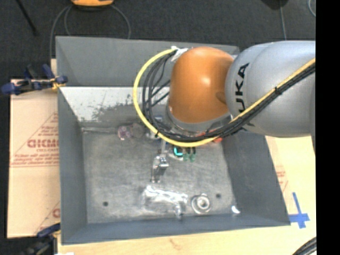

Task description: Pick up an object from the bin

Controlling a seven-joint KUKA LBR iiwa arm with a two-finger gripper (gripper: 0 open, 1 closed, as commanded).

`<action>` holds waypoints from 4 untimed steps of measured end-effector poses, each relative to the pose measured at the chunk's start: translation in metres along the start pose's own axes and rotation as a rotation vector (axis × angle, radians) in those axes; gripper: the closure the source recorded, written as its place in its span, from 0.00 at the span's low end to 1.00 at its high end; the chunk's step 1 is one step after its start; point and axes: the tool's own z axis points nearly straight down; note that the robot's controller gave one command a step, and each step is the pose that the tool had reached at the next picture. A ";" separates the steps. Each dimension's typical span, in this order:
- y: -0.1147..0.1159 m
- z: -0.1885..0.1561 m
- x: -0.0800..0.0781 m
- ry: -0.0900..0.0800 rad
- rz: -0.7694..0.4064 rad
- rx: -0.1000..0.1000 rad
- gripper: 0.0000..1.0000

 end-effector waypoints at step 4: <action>-0.094 0.098 0.032 -0.077 0.236 -0.012 0.00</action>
Offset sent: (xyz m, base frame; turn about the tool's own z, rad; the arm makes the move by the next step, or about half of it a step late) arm 0.0148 -0.0521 -0.1372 0.0402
